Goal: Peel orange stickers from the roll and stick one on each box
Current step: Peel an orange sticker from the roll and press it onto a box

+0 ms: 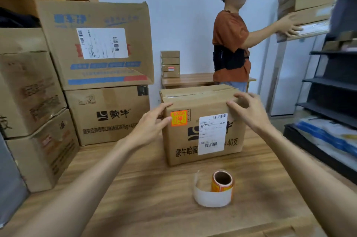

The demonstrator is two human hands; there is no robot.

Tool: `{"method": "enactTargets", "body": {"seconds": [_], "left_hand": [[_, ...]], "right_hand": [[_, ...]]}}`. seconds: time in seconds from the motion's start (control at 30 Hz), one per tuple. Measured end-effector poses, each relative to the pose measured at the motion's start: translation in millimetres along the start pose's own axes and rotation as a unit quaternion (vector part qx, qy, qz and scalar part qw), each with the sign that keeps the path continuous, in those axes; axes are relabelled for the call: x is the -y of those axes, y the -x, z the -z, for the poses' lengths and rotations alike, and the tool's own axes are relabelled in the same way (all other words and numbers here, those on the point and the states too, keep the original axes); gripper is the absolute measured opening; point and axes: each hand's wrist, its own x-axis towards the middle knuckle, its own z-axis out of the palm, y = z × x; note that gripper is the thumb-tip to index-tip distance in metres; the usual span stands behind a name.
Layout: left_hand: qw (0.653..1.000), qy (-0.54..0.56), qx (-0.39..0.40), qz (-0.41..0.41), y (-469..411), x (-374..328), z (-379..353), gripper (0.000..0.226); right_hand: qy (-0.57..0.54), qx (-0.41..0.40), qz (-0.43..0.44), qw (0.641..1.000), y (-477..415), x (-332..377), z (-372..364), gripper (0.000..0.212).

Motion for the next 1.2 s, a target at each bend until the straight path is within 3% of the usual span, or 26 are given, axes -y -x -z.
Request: {"method": "enactTargets", "body": {"seconds": [0.3, 0.67, 1.0, 1.2], "left_hand": [[0.999, 0.027, 0.024, 0.008, -104, -1, -68, 0.046], [0.999, 0.032, 0.02, -0.019, -196, 29, -124, 0.047], [0.998, 0.05, 0.018, -0.024, -234, 32, -152, 0.05], [0.999, 0.01, 0.038, -0.013, -230, 23, -139, 0.057]], "right_hand": [[0.114, 0.019, 0.002, 0.993, -64, -74, 30, 0.051], [0.101, 0.026, 0.019, 0.994, -143, -138, 29, 0.058], [0.123, 0.015, -0.001, 0.992, -176, -166, 31, 0.053], [0.19, 0.061, -0.018, 0.98, -188, -162, 37, 0.055]]}}
